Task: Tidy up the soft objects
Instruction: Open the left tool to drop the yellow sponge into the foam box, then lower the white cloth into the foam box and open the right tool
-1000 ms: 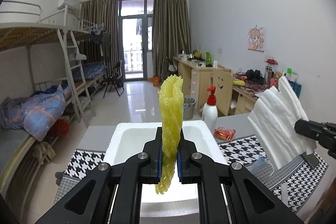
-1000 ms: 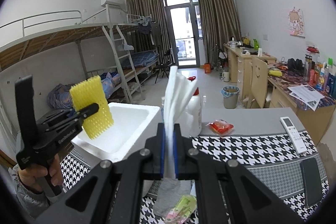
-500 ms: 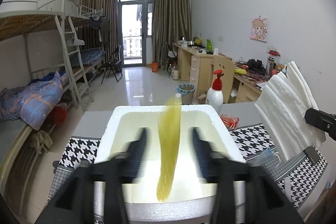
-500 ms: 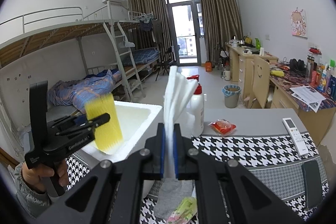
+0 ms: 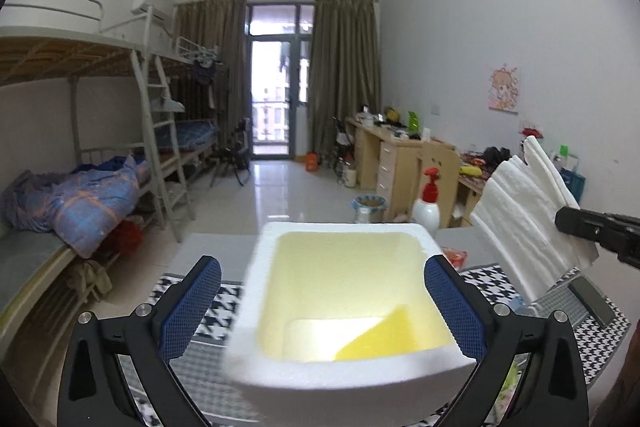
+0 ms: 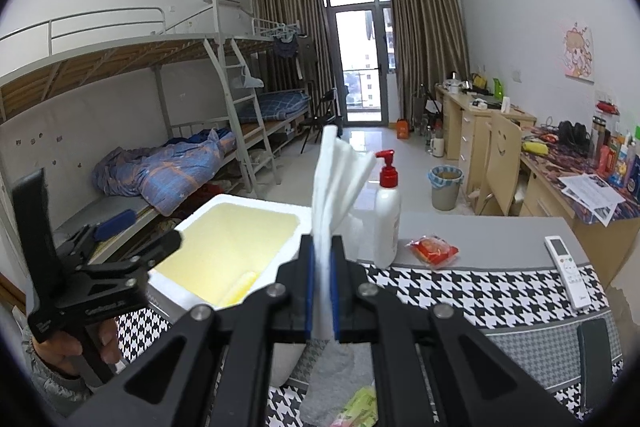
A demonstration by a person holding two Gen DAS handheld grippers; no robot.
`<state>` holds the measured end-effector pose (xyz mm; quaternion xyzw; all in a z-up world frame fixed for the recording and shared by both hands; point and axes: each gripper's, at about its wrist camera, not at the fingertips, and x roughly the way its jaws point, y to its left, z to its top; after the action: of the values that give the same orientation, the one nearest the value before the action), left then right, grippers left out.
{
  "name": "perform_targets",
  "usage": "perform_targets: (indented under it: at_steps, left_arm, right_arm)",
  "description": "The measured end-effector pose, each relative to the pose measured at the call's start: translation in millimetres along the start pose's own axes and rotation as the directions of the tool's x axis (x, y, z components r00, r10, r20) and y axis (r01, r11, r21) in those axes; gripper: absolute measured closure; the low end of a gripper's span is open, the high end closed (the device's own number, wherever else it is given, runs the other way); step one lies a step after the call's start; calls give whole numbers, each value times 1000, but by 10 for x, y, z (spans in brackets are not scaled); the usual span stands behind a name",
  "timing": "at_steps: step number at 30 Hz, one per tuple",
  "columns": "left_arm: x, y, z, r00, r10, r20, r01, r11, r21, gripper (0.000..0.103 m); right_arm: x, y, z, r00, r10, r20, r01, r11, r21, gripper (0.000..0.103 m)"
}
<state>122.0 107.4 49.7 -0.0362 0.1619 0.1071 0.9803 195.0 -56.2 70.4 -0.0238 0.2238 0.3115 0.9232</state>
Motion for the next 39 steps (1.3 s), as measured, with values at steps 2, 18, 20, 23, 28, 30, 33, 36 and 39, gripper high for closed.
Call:
perform_targets:
  at_steps: [2, 18, 20, 23, 28, 30, 33, 36, 39]
  left_arm:
    - [-80, 66, -12, 999, 43, 19, -43, 999, -13, 1]
    - [-378, 331, -251, 991, 122, 50, -120, 992, -45, 1]
    - [-391, 380, -298, 990, 133, 52, -130, 990, -63, 1]
    - [-397, 432, -366, 988, 149, 47, -145, 986, -78, 1]
    - [-422, 437, -472, 983, 173, 57, -168, 983, -71, 1]
    - [-425, 460, -501, 983, 176, 60, -171, 983, -68, 1]
    - [-417, 493, -540, 982, 182, 55, -178, 982, -68, 1]
    - [-412, 534, -576, 980, 194, 48, -190, 979, -71, 1]
    - [-419, 583, -604, 981, 189, 36, -186, 979, -88, 1]
  right_arm:
    - [-5, 12, 24, 1000, -1, 7, 1, 1000, -9, 94]
    - [53, 311, 160, 998, 58, 21, -57, 997, -58, 94]
    - [71, 365, 182, 997, 69, 21, -67, 996, -67, 94]
    - [108, 418, 203, 996, 83, 18, -81, 994, -79, 94]
    - [198, 472, 209, 995, 102, 1, -102, 991, -92, 94]
    - [238, 495, 218, 994, 109, -7, -109, 989, -96, 94]
    - [282, 522, 222, 993, 114, -14, -115, 988, -105, 94]
    - [327, 580, 215, 991, 130, -25, -132, 985, -110, 94]
    - [399, 617, 202, 989, 139, -44, -143, 984, -108, 94]
